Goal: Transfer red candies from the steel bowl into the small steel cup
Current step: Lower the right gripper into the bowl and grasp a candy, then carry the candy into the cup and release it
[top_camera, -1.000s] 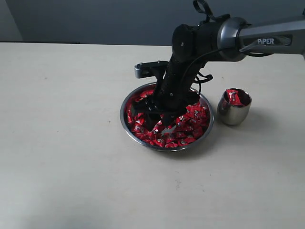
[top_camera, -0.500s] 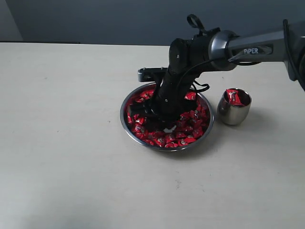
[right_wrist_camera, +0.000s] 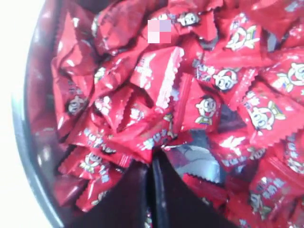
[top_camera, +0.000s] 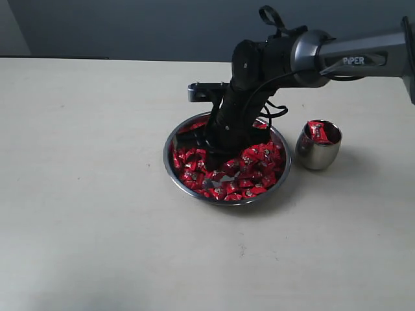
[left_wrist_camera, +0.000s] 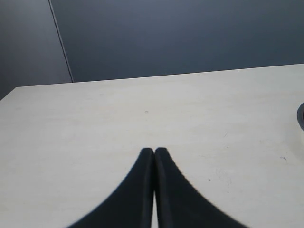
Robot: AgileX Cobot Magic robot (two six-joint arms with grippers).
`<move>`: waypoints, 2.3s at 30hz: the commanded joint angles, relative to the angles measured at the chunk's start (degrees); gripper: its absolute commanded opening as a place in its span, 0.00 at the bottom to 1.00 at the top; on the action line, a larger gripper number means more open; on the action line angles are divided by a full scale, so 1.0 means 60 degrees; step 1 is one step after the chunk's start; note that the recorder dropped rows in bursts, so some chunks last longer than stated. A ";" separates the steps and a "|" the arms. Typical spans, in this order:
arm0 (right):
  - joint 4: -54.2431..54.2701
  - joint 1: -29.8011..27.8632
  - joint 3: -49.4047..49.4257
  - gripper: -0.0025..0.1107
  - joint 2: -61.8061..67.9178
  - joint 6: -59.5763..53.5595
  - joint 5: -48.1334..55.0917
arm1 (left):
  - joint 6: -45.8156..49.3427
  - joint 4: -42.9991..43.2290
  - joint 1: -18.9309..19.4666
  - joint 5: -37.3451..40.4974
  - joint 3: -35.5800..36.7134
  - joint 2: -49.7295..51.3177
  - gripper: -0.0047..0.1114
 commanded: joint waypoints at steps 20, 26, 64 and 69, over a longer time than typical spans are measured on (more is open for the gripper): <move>0.0075 -0.0018 -0.0003 0.38 -0.0012 -0.1230 0.1709 | -0.0016 0.0019 0.0020 -0.0041 -0.0079 -0.0046 0.04; -0.0383 -0.0018 -0.0003 0.38 -0.0035 -0.1347 0.2276 | -0.0016 0.0019 0.0020 -0.0041 -0.0079 -0.0046 0.04; -0.1585 -0.3876 0.0123 0.03 -0.2891 -0.1418 0.2379 | -0.0016 0.0019 0.0020 -0.0041 -0.0079 -0.0046 0.04; -0.1585 -0.4649 0.0906 0.03 -0.3065 -0.1632 0.2154 | -0.0016 0.0019 0.0020 -0.0041 -0.0079 -0.0046 0.04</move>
